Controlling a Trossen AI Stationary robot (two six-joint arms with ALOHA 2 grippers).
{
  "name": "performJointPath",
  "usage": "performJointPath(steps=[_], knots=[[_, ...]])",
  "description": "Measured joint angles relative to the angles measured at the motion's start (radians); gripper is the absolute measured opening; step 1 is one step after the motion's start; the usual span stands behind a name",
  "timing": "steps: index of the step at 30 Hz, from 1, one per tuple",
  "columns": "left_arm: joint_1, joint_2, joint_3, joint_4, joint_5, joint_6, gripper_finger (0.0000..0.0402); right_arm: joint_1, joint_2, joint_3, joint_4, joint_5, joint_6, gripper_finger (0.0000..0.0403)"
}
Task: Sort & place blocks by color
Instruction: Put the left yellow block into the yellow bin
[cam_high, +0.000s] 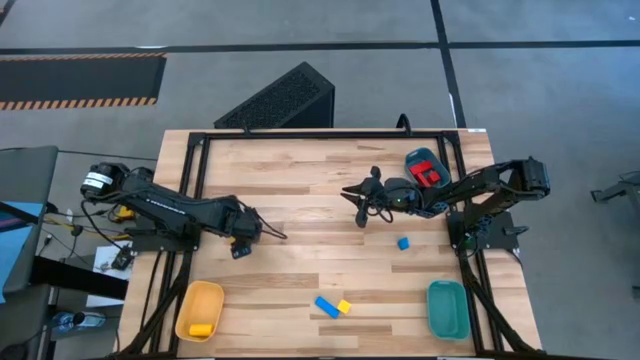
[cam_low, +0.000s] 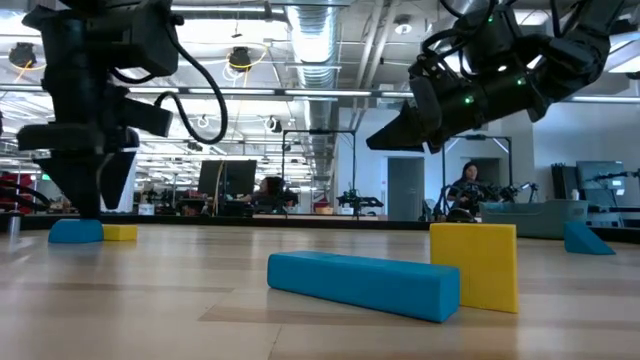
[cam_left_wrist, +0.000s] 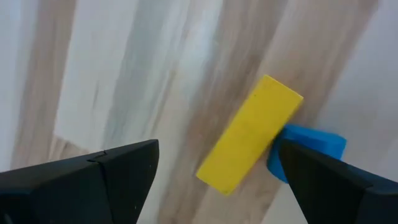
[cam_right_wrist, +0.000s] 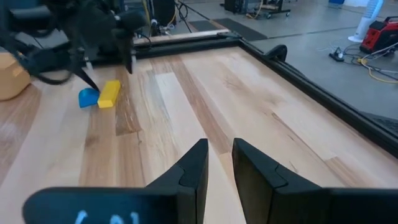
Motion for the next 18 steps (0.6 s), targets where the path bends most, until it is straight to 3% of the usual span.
performJointPath(steps=[6,11,18], knots=[[-0.003,0.000,-0.003,0.014,-0.033,0.079,0.0318,0.000,0.000,0.000,-0.011,0.000,0.000,0.0098],[-0.002,-0.001,-0.078,0.120,-0.001,0.113,0.0318,0.000,0.000,0.000,-0.010,0.000,0.000,0.0098],[-0.006,-0.005,-0.119,0.167,0.015,0.052,0.0307,0.000,0.000,0.000,-0.009,0.000,0.001,0.0098]])
